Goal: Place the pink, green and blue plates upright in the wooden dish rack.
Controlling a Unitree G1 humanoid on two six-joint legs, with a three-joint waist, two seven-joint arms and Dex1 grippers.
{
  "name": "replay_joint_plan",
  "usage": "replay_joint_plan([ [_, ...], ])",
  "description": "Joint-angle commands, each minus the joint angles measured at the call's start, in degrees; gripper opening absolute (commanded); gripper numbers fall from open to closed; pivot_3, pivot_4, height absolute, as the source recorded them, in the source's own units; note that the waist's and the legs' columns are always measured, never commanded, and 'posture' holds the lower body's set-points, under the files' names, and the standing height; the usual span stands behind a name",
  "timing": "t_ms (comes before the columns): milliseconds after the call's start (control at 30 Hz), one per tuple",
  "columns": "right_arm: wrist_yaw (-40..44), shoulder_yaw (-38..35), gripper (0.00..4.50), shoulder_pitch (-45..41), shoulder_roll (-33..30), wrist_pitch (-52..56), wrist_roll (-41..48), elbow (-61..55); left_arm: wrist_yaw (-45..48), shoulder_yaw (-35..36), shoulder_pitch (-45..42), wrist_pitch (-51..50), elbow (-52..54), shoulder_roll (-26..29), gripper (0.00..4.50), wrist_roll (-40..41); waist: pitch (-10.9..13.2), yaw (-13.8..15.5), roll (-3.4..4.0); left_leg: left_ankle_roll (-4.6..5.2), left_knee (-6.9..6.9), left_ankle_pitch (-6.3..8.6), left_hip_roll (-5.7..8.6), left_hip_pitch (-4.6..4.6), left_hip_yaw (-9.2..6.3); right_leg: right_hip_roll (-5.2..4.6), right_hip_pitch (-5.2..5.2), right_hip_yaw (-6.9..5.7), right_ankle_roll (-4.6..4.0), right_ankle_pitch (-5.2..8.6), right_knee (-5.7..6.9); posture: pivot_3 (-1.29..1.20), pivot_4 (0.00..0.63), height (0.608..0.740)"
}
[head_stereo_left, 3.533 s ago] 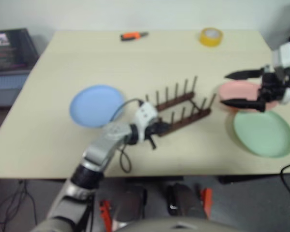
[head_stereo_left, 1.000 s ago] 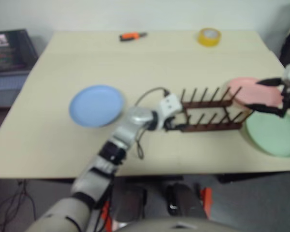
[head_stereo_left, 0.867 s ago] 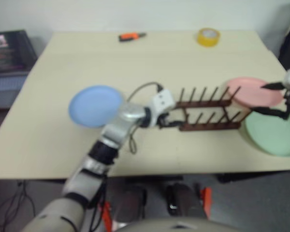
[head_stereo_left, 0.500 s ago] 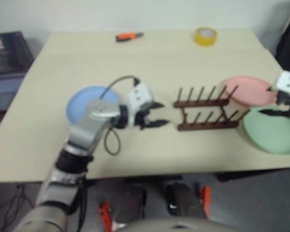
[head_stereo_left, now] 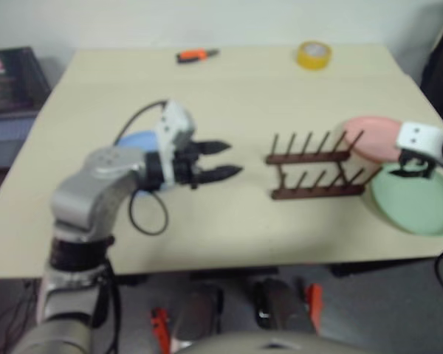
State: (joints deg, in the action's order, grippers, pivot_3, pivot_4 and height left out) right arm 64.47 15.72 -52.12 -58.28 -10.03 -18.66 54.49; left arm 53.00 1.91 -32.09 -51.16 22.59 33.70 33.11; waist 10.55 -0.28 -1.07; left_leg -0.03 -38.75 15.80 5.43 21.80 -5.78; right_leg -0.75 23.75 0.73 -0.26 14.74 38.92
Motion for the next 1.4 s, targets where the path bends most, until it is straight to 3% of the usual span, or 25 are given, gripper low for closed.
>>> replay_joint_plan([
  [33,-0.8,-0.1,2.49,-1.6,-0.6,-1.9,-1.1,0.7,-0.6,1.4,0.0,-0.3,2.4,2.4,3.08,1.7,0.0,0.0,0.0,0.0,0.0,0.0,0.0,-0.01,0.0,0.0,0.0,0.0,-0.01,0.0,0.02,0.0,0.15,0.74],
  [267,-0.2,-1.0,0.05,-1.9,0.0,-2.0,-0.2,0.7,-1.9,1.2,0.3,0.1,2.7,4.0,3.08,2.7,0.0,0.0,0.0,0.0,-0.02,0.0,0.0,-0.01,0.02,0.01,0.0,0.03,-0.03,-0.02,0.02,0.0,0.15,0.74],
  [667,0.4,-5.2,0.05,-2.9,-1.1,-1.5,3.7,-3.7,-2.0,2.5,0.3,2.1,0.6,8.0,3.08,2.9,0.0,0.0,0.0,0.0,0.0,0.0,-0.01,-0.01,0.01,0.02,0.01,0.04,-0.04,-0.02,0.01,0.0,0.15,0.74],
  [933,5.7,-17.2,0.05,-3.2,-5.3,8.5,17.0,-17.6,-1.8,2.9,-0.7,2.3,0.5,9.6,3.08,3.4,0.0,0.2,0.07,0.0,0.01,0.0,-0.01,0.04,-0.01,0.02,0.05,0.03,-0.04,-0.02,0.0,0.0,0.15,0.74],
  [1167,5.7,-34.0,0.05,-0.1,-4.0,31.2,39.0,-35.9,-0.7,3.0,-1.7,3.4,-1.3,10.4,3.08,3.7,0.1,0.2,0.07,0.05,0.05,0.03,-0.02,0.1,-0.05,0.01,0.08,0.0,-0.03,-0.02,-0.05,0.0,0.15,0.74],
  [1400,-2.7,-53.0,0.05,7.7,0.5,59.4,64.3,-49.8,0.1,1.2,-3.2,4.4,-3.0,9.5,3.08,3.4,0.1,0.6,0.06,0.2,0.0,0.12,-0.02,0.12,-0.07,0.0,0.05,-0.02,-0.03,-0.02,-0.05,0.0,0.15,0.74],
])
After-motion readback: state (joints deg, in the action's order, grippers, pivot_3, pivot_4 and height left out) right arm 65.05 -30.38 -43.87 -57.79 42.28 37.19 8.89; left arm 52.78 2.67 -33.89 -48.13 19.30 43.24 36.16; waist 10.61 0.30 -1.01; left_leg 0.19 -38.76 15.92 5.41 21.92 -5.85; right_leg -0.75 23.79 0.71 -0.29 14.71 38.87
